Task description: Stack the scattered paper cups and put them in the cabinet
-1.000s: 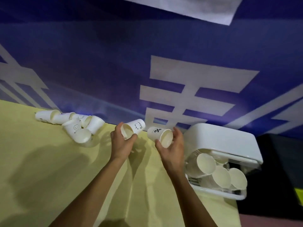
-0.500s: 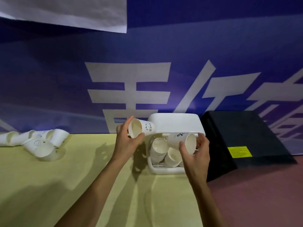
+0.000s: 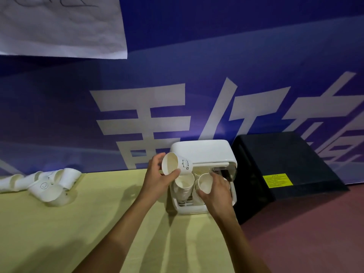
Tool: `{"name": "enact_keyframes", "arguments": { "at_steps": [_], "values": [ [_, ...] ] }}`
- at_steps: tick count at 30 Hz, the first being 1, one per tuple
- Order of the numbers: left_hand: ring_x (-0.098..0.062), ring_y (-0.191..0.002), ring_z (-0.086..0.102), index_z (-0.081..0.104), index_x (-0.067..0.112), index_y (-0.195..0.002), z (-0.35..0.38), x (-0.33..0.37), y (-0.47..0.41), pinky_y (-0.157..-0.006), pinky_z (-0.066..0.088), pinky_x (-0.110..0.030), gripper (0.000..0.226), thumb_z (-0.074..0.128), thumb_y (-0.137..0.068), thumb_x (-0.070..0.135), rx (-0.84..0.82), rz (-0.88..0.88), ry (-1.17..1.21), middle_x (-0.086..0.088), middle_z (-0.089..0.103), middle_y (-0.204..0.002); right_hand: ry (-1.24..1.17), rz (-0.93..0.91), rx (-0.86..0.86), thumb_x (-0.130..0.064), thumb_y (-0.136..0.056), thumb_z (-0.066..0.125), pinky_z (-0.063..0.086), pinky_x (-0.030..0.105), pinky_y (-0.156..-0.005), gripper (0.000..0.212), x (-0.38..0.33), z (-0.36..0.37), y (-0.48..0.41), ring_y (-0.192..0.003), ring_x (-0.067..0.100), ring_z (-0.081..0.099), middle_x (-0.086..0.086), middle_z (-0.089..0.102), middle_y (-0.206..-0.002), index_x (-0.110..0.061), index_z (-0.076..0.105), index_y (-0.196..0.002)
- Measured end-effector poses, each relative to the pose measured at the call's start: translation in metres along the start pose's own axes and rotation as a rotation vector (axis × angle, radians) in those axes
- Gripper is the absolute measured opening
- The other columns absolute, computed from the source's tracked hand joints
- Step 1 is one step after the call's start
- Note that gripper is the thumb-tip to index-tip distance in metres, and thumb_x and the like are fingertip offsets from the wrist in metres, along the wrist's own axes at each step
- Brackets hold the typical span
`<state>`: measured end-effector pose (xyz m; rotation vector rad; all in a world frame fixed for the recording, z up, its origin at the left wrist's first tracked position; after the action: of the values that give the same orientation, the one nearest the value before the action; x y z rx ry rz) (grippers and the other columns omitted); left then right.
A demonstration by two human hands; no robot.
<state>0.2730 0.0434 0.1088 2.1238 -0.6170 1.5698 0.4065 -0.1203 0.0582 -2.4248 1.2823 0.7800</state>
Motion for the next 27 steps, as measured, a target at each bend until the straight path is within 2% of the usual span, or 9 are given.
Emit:
{"name": "enact_keyframes", "arguments": {
  "at_steps": [2,5,7,11,14,18,23,27],
  "values": [
    [-0.011,-0.113,0.054,0.045,0.037,-0.125,0.003,-0.001,0.001,-0.079,0.048,-0.018,0.062,0.084,-0.077,0.029,-0.012,0.01,-0.018,0.005,0.051,-0.132,0.045,-0.015,-0.058,-0.045,-0.08,0.079,0.04,0.037,-0.104,0.083,0.002,0.006,-0.001,-0.131,0.025,0.043,0.001,0.051,-0.145,-0.017,0.041,-0.147],
    [-0.014,-0.114,0.057,0.05,0.032,-0.126,0.009,-0.002,0.002,-0.085,0.055,-0.029,0.062,0.085,-0.075,0.03,-0.007,0.037,-0.033,0.004,0.054,-0.13,0.069,-0.031,-0.128,-0.047,-0.08,0.078,0.038,0.033,-0.103,0.079,0.003,0.012,-0.003,-0.129,0.025,0.041,0.001,0.055,-0.141,-0.015,0.045,-0.144],
    [-0.011,-0.113,0.057,0.051,0.033,-0.125,0.011,-0.003,0.003,-0.087,0.056,-0.031,0.062,0.085,-0.074,0.033,-0.001,0.059,-0.043,0.006,0.055,-0.128,0.05,-0.021,-0.145,-0.048,-0.078,0.08,0.037,0.033,-0.102,0.08,0.005,0.013,-0.004,-0.128,0.025,0.042,0.001,0.057,-0.139,-0.015,0.047,-0.143],
    [-0.007,-0.112,0.057,0.053,0.033,-0.125,0.017,-0.003,0.002,-0.085,0.055,-0.028,0.062,0.085,-0.073,0.035,-0.046,0.069,-0.057,0.008,0.055,-0.127,-0.116,-0.037,-0.032,-0.048,-0.073,0.084,0.039,0.034,-0.105,0.082,0.006,0.003,-0.005,-0.13,0.022,0.044,0.0,0.055,-0.141,-0.022,0.049,-0.142],
    [-0.009,-0.113,0.056,0.052,0.032,-0.128,0.027,0.004,0.002,-0.089,0.055,-0.033,0.064,0.085,-0.074,0.035,-0.085,0.072,-0.069,0.009,0.052,-0.127,-0.274,-0.13,0.019,-0.048,-0.074,0.084,0.039,0.031,-0.108,0.085,-0.001,-0.009,-0.002,-0.133,0.011,0.041,-0.008,0.05,-0.142,-0.03,0.044,-0.146],
    [-0.009,-0.111,0.055,0.049,0.036,-0.129,0.048,0.013,0.002,-0.091,0.056,-0.036,0.065,0.084,-0.074,0.04,-0.152,0.074,-0.107,0.009,0.05,-0.126,-0.307,-0.237,0.025,-0.048,-0.079,0.081,0.038,0.023,-0.106,0.079,-0.013,-0.021,0.003,-0.129,0.0,0.042,-0.019,0.05,-0.14,-0.036,0.043,-0.146],
    [0.002,-0.107,0.052,0.045,0.044,-0.126,0.063,0.015,0.002,-0.09,0.054,-0.029,0.066,0.084,-0.073,0.046,-0.233,0.108,-0.151,0.013,0.05,-0.125,-0.343,-0.189,0.09,-0.041,-0.082,0.077,0.047,0.025,-0.1,0.064,-0.003,-0.03,0.003,-0.123,-0.001,0.048,-0.023,0.054,-0.132,-0.036,0.049,-0.14],
    [-0.002,-0.105,0.056,0.05,0.037,-0.129,0.064,0.009,0.003,-0.088,0.054,-0.029,0.062,0.082,-0.076,0.044,-0.231,0.097,-0.129,0.011,0.054,-0.12,-0.439,-0.029,0.179,-0.033,-0.077,0.08,0.052,0.03,-0.09,0.06,0.024,-0.034,0.002,-0.112,0.006,0.058,-0.016,0.058,-0.124,-0.034,0.051,-0.13]
  ]
}}
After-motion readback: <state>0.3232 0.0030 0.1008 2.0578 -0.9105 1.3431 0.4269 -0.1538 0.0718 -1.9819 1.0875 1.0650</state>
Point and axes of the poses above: each hand's wrist, its own y-axis away from the middle knuckle, its own z-axis out of the palm, x = y × z, the point moved 2 cm from there along -y, towards the middle knuckle
